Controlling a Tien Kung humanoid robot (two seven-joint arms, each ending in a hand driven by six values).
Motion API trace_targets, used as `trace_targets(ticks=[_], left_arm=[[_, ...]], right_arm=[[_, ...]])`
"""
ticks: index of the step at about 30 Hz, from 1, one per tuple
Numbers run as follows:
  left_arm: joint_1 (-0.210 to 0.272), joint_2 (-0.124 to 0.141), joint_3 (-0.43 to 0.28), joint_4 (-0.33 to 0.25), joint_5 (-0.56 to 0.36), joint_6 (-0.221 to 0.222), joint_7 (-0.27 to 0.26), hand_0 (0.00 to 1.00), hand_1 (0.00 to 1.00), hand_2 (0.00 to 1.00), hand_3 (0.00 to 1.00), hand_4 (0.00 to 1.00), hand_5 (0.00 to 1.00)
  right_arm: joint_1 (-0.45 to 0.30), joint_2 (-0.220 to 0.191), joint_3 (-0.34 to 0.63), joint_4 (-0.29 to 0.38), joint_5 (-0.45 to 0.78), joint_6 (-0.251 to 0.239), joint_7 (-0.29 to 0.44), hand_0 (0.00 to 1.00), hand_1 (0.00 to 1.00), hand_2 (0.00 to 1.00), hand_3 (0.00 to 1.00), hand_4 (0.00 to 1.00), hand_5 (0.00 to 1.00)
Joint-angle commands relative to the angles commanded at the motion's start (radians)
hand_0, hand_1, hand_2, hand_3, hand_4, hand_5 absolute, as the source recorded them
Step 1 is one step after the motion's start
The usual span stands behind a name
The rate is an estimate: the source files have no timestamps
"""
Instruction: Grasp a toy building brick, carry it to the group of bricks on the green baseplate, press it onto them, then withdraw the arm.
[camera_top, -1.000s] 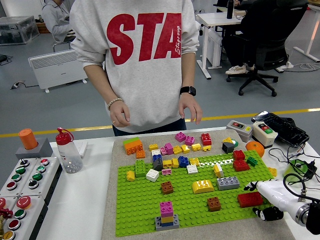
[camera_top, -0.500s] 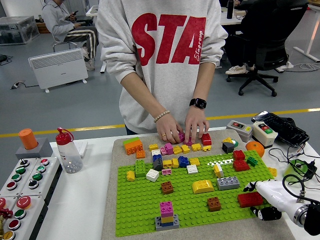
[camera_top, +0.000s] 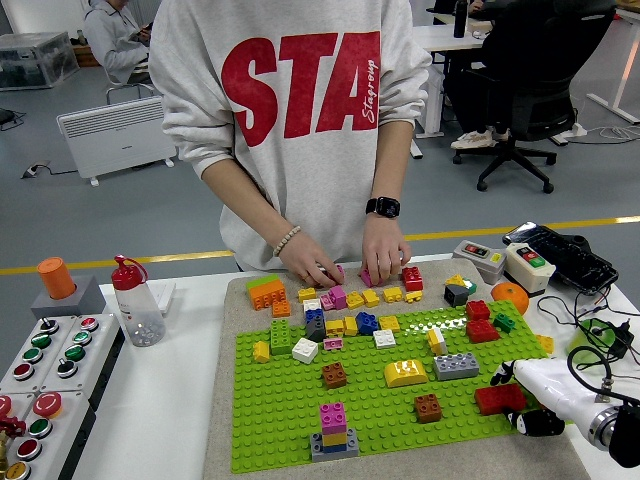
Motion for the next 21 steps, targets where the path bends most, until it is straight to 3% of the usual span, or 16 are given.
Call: trace_targets(ticks=[10, 21], left_arm=[[-0.002, 0.000, 0.001, 0.000, -0.001, 0.000, 0.000, 0.656, 0.685, 0.673, 0.579, 0.287, 0.998], [-0.005, 0.000, 0.000, 0.000, -0.001, 0.000, 0.000, 0.656, 0.684, 0.674, 0.579, 0.287, 0.998]], right_arm=[[0.006, 0.001, -0.010, -0.009, 0.002, 0.000, 0.001, 0.667, 0.710, 0.705, 0.685, 0.579, 0.148], [0.013, 0.003, -0.020, -0.016, 0.002, -0.008, 0.001, 0.634, 0.697, 0.696, 0.610, 0.531, 0.125]])
